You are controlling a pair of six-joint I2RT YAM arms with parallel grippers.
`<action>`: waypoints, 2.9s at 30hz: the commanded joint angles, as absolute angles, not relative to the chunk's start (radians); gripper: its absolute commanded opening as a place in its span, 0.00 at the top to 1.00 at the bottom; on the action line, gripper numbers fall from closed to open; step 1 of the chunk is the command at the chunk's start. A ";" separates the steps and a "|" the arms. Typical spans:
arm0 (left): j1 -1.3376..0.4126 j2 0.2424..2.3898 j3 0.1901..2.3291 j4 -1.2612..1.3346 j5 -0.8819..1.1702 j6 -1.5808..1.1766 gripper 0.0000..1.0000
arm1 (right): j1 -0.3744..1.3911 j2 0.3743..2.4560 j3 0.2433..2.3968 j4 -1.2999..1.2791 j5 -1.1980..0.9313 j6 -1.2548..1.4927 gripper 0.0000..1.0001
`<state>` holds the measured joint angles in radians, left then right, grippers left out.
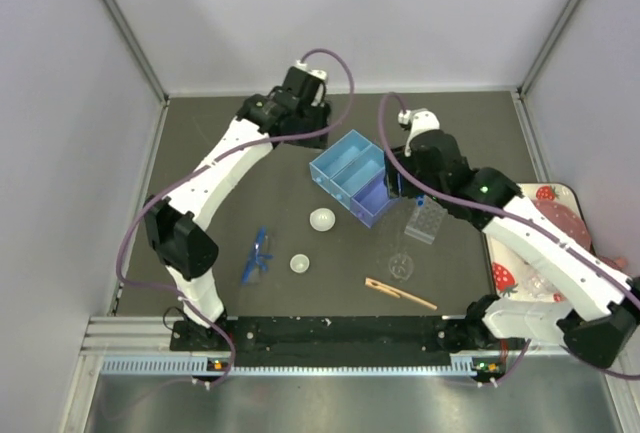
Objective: Organize the chemistry lab equipment
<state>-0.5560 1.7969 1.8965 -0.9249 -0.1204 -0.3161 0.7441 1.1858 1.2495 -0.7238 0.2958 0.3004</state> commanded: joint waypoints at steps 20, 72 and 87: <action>-0.879 1.979 1.979 -0.858 -0.064 -0.066 1.00 | 0.758 0.908 1.200 -0.861 0.337 0.394 0.38; -0.890 2.298 2.037 -0.795 -0.006 -0.120 1.00 | 0.758 0.847 1.114 -0.861 0.371 0.405 0.37; -0.890 2.315 2.000 -0.791 -0.008 -0.129 0.87 | 0.758 0.861 1.101 -0.845 0.362 0.402 0.37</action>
